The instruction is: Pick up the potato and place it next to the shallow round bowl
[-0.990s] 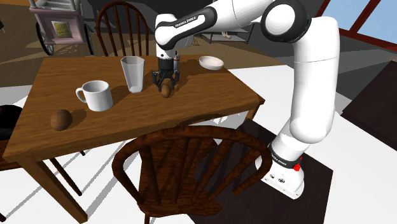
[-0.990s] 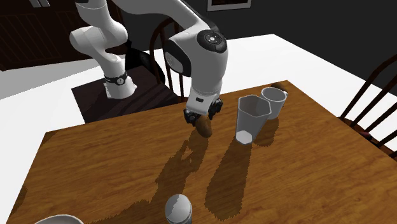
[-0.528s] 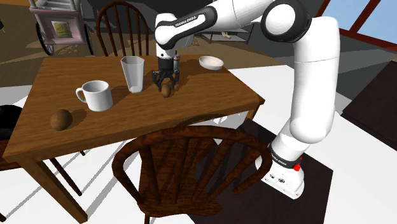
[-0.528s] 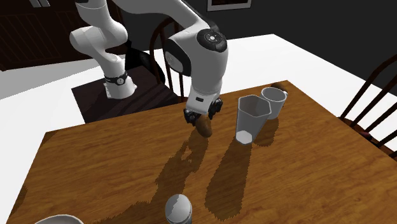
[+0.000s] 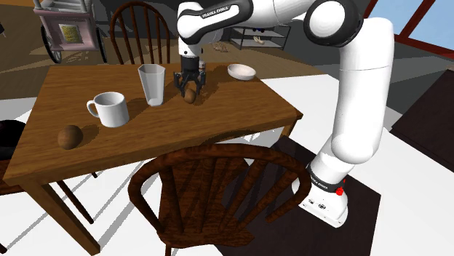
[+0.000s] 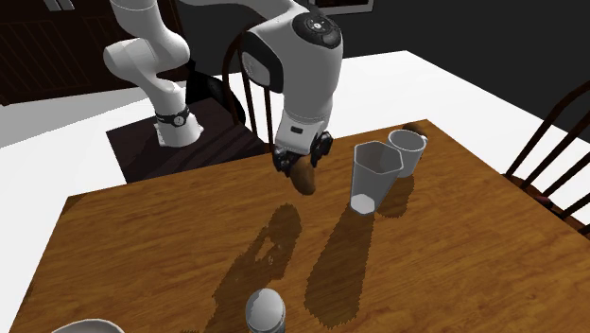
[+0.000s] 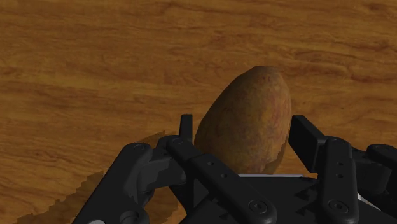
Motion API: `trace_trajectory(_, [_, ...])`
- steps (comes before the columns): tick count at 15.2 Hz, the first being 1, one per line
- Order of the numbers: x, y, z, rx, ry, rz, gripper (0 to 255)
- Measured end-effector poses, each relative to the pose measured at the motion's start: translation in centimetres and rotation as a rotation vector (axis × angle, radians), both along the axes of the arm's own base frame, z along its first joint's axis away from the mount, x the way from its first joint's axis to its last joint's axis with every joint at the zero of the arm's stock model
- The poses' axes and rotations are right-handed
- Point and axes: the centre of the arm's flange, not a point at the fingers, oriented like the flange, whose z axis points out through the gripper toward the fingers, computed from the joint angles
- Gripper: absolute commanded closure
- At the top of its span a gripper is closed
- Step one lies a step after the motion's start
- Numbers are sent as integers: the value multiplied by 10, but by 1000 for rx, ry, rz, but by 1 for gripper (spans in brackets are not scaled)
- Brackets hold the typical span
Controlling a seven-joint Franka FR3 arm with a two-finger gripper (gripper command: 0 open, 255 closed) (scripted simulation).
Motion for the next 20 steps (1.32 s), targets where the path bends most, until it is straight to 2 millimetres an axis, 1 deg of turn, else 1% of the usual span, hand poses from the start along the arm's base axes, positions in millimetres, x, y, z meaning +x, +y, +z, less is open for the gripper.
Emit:
trace_trajectory(16, [-1, 0, 85, 0, 0, 0, 255])
trace_trajectory(18, [-1, 0, 93, 0, 0, 0, 255])
trace_trajectory(20, [-4, -17, 97, 0, 0, 0, 255])
